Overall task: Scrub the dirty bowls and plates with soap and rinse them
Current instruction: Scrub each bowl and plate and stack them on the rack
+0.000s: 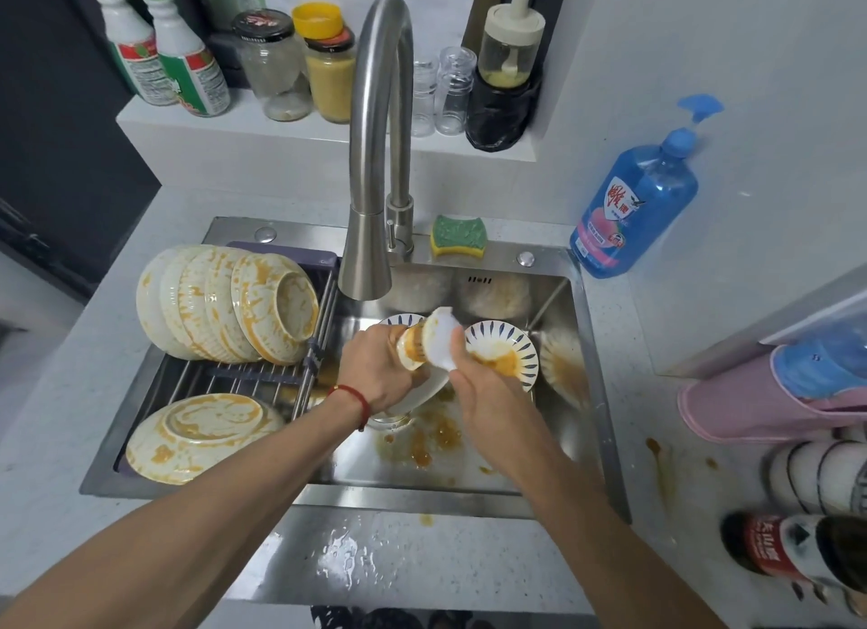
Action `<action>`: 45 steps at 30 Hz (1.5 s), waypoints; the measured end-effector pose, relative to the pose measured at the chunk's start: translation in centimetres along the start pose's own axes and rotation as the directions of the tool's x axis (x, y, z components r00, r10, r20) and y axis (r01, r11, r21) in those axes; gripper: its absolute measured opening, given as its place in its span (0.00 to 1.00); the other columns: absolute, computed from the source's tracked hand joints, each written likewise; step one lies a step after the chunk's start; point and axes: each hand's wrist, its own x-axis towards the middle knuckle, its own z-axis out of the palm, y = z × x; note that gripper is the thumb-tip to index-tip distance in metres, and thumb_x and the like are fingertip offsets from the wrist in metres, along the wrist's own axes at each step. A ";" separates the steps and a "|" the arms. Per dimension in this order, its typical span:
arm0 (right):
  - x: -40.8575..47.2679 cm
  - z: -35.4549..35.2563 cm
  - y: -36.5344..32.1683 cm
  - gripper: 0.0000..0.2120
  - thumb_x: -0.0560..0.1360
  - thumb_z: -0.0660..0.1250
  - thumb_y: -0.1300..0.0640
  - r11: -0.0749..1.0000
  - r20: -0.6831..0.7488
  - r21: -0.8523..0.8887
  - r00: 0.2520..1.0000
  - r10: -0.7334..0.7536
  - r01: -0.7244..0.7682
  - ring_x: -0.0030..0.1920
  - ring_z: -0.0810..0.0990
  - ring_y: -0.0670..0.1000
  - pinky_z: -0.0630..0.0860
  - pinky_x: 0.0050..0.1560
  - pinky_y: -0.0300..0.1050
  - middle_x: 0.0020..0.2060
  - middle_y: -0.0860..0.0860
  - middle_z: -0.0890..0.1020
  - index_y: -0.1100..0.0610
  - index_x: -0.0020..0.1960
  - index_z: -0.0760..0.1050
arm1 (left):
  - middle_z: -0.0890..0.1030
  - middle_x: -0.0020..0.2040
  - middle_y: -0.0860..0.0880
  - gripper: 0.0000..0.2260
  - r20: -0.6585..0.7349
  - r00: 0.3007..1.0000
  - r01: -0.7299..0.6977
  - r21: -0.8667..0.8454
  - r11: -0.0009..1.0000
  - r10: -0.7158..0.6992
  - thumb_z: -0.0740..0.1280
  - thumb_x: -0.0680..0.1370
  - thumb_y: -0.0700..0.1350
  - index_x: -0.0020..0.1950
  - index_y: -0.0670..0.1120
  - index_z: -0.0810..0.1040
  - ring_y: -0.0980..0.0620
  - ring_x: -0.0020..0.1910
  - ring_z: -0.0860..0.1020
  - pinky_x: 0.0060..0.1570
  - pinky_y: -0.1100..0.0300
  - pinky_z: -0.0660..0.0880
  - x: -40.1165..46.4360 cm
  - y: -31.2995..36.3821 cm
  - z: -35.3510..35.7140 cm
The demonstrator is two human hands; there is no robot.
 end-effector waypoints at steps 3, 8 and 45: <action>1.2 -0.4 1.2 0.25 0.87 0.52 0.53 0.997 -0.005 -0.057 0.998 0.059 -0.060 0.51 0.78 0.58 0.78 0.52 0.59 0.50 0.54 0.81 0.43 0.82 0.52 | 0.86 0.43 0.51 0.12 0.050 0.999 -0.002 -0.026 1.000 0.003 0.82 0.68 0.49 0.49 0.51 0.86 0.48 0.44 0.83 0.46 0.58 0.77 -0.2 -0.7 -0.3; 0.5 -0.3 1.7 0.24 0.87 0.53 0.55 0.995 0.028 0.067 0.997 0.078 -0.080 0.54 0.76 0.57 0.74 0.54 0.53 0.50 0.53 0.78 0.49 0.82 0.58 | 0.87 0.45 0.54 0.16 0.145 0.988 0.072 -0.199 0.977 -0.043 0.85 0.64 0.44 0.45 0.57 0.85 0.49 0.49 0.84 0.55 0.53 0.81 -0.4 -1.9 -1.0; 1.0 0.8 5.2 0.24 0.85 0.52 0.59 0.970 0.122 0.147 0.977 0.176 -0.193 0.46 0.77 0.53 0.75 0.49 0.54 0.52 0.56 0.79 0.47 0.80 0.62 | 0.85 0.60 0.39 0.42 0.302 0.871 0.410 -0.881 0.234 -0.387 0.68 0.48 0.28 0.64 0.38 0.80 0.32 0.60 0.81 0.54 0.23 0.76 -2.0 -4.7 -0.9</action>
